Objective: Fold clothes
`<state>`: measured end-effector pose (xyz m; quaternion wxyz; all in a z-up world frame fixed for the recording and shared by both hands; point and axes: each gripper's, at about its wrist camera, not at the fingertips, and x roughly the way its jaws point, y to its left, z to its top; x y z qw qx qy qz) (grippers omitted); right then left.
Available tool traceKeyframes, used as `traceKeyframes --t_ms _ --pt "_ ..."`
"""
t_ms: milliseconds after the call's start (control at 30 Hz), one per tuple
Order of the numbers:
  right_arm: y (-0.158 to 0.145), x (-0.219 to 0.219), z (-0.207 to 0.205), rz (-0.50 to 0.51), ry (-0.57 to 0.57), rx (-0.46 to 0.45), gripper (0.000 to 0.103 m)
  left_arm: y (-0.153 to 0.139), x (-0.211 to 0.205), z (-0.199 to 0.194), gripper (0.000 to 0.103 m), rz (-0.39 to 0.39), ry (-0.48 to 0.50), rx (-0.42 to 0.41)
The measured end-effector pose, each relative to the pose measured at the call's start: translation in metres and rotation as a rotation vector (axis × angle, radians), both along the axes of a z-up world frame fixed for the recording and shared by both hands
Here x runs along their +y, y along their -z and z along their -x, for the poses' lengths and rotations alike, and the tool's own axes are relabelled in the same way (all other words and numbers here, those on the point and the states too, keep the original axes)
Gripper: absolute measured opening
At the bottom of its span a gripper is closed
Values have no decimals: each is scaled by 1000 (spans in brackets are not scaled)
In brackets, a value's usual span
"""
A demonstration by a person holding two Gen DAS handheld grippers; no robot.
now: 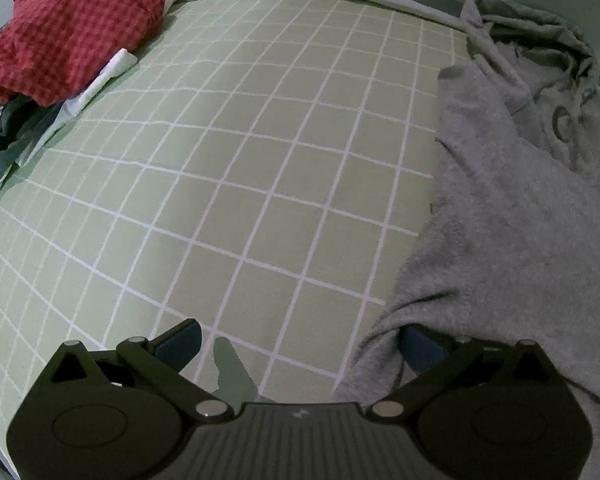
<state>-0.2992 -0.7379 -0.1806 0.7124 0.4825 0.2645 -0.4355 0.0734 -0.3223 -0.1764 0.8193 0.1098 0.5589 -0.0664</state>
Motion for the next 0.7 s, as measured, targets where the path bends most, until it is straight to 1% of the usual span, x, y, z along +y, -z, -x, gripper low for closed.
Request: traceKeyframes --t_ms 100,133,167,200,233,267,333,400,533,600,667,700 --pt "3 3 -25 109 -114 150 88 -3 1 0 103 4 6 -7" --pt "4 4 -32 143 -151 195 83 -5 1 0 103 7 7 -10" --pt "4 4 -38 168 -184 225 77 -7 1 0 103 9 7 -14" --pt "4 6 -44 187 -214 251 74 -10 1 1 103 11 7 -18" --pt "4 7 -49 204 -242 275 68 -12 1 2 103 16 7 -24" --pt "5 7 -53 217 -261 295 65 -16 2 2 103 24 5 -34" --pt "5 9 -57 231 -279 312 64 -25 3 2 103 51 5 -60" --pt "4 10 -58 231 -285 314 64 -35 3 1 103 96 19 -90" --pt "4 9 -59 229 -300 317 64 -38 -10 -10 103 161 86 -105" --pt "5 8 -60 227 -299 316 67 -35 -21 -18 103 180 118 -97" --pt "6 7 -61 222 -299 305 74 -32 -32 -26 103 192 141 -88" --pt "6 8 -63 227 -303 311 74 -29 -38 -29 100 196 148 -85"
